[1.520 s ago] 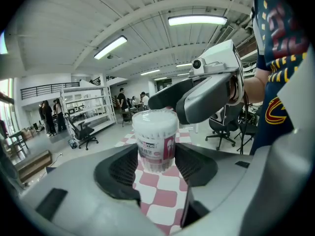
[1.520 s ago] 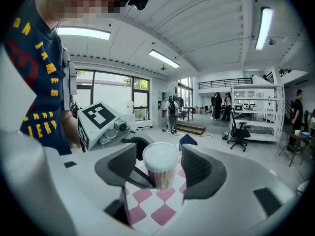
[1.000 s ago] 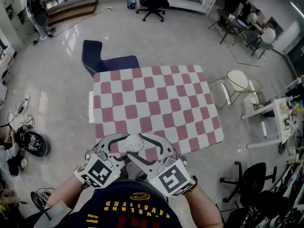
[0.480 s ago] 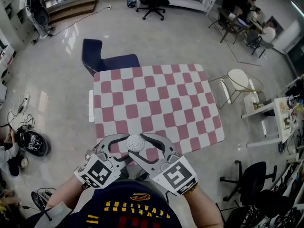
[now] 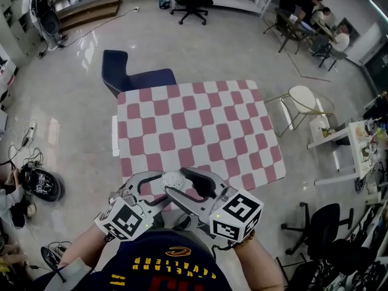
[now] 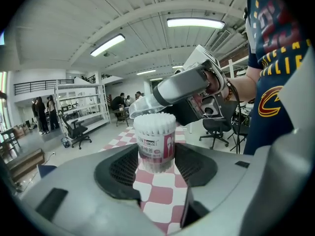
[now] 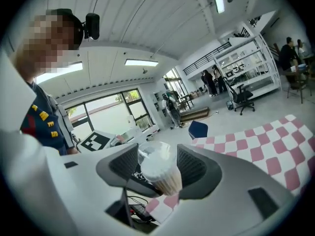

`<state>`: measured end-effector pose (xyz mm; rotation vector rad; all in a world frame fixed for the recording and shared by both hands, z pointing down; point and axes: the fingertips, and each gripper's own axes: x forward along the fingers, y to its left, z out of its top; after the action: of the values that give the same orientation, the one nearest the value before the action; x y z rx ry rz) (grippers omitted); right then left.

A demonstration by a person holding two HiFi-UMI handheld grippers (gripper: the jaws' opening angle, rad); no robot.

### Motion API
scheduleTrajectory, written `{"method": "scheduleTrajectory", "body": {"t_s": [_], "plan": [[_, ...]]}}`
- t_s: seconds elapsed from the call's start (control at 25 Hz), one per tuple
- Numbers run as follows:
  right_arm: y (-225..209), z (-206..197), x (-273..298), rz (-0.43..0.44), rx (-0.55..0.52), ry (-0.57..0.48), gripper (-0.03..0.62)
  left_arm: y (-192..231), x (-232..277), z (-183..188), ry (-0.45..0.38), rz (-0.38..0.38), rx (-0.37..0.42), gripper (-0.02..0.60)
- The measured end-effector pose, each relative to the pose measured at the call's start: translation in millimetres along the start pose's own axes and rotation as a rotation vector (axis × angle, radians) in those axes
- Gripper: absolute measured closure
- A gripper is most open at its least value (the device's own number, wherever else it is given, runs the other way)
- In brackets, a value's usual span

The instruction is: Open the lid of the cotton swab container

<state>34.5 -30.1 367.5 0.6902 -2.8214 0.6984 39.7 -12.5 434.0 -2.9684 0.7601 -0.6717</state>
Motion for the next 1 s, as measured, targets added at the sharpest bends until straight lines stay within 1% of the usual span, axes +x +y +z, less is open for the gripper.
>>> {"method": "scheduleTrajectory", "body": {"t_s": [0.2,0.44,0.72,1.0], "plan": [[-11,23,-9,-0.041,-0.002,-0.081,0.345,1,0,-3,-0.001,-0.006,-0.017,0.347],[-29,40,-18,-0.091,0.010,-0.123,0.345,-4,-2,-3,0.002,-0.011,-0.024,0.348],[-38,37,-14,-0.068,0.128,-0.145,0.347,-1,-2,-5,-0.012,-0.004,-0.043,0.348],[-56,43,-11,-0.083,0.200,-0.169,0.347,3,1,-2,-0.073,-0.007,-0.067,0.350]]}}
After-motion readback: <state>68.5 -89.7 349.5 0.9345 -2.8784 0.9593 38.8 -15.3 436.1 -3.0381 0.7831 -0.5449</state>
